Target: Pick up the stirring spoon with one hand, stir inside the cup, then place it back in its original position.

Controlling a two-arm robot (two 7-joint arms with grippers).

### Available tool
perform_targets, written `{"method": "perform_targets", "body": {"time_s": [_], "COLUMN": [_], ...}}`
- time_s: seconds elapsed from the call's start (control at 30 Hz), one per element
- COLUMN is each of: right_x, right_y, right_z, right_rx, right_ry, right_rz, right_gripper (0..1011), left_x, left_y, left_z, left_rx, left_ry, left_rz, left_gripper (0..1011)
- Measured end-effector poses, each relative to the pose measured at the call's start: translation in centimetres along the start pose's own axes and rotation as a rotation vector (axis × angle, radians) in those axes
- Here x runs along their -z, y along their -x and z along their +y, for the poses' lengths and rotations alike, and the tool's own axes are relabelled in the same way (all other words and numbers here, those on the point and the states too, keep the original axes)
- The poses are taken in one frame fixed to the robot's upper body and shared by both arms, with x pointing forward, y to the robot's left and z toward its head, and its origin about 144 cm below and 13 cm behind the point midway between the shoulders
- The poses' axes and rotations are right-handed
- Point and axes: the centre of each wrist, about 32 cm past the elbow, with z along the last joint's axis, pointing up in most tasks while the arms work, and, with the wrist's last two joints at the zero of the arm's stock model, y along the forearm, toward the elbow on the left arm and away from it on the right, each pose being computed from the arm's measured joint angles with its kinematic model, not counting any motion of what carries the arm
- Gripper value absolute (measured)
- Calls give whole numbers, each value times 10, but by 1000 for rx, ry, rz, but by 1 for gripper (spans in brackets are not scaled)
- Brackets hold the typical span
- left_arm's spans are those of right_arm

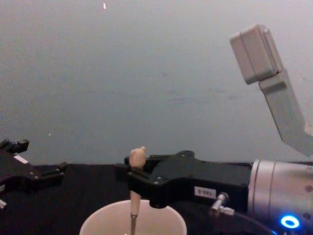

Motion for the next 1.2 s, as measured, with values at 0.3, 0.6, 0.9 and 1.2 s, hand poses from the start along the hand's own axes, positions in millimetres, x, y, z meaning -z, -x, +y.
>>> {"method": "perform_targets", "body": {"time_s": [0.3,0.6,0.9,1.2], "right_x": [1,-2,-1,1], "right_y": [0,-5,-14,-18], "right_z": [12,25,28,19], "right_rx": [-12,14,70,98], "right_ry": [-6,-28,-25,-13], "right_rz": [-12,-31,-43,-45], "right_gripper": [159,159,159,159], "left_x": [0,0,0,0], "left_y": [0,0,0,0], "left_z": [0,0,0,0], "left_rx": [0,0,0,0], "left_ry": [0,0,0,0], "left_rz": [0,0,0,0], "left_gripper": [1001,1001,1001,1001]}}
